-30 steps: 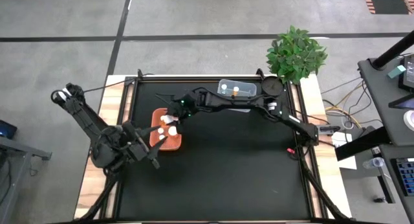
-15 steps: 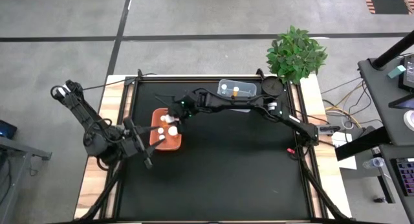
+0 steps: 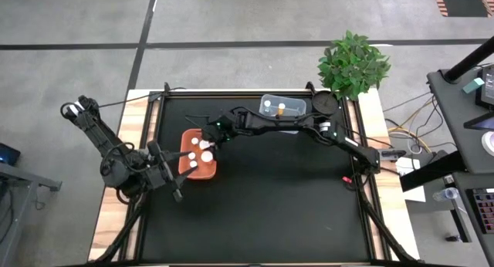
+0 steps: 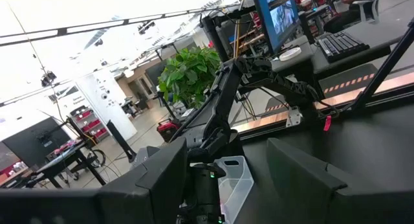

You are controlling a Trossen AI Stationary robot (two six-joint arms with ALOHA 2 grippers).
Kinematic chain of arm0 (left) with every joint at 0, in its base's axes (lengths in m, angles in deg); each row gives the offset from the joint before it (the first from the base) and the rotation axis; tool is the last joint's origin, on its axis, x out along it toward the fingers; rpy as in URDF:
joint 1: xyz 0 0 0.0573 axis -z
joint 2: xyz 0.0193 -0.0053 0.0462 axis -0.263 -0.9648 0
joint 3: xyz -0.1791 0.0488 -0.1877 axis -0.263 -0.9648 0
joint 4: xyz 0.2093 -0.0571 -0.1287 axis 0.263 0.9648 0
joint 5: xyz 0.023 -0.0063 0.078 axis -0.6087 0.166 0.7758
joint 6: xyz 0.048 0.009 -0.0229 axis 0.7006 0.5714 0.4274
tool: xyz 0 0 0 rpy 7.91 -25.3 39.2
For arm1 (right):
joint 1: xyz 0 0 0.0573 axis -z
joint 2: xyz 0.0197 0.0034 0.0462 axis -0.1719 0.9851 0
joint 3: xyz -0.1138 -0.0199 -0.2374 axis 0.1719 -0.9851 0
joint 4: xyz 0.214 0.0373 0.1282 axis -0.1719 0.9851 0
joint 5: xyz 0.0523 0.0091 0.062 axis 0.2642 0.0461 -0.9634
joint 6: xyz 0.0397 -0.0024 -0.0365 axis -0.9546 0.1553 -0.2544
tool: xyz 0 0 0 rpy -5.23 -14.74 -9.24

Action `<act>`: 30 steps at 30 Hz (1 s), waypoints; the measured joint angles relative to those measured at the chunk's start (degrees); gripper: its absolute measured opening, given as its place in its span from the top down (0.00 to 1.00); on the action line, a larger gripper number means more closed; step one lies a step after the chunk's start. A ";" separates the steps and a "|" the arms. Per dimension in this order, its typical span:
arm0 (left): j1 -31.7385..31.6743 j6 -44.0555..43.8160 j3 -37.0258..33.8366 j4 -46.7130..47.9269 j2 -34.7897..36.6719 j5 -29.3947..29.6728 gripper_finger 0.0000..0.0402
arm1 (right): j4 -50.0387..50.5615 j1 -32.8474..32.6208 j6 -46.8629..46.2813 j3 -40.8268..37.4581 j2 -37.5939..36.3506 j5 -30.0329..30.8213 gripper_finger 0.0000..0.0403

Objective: Pick and place medicine bottles into bin by pill shape (circle, oval)
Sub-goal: Put the large orange capsule pill bottle into the orange bin, then return to Home Position

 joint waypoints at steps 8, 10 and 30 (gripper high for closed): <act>0.00 0.06 0.02 -0.14 -0.14 -0.13 0.51 | -0.07 0.00 -0.79 0.00 0.00 0.00 0.30; 0.00 0.06 0.02 -0.15 -0.14 -0.14 0.51 | -0.07 0.00 -0.81 0.00 0.00 0.00 0.28; -0.02 -0.62 -0.20 -0.10 -0.80 -0.19 0.51 | 20.45 -3.56 -0.81 -1.39 -8.12 0.00 0.34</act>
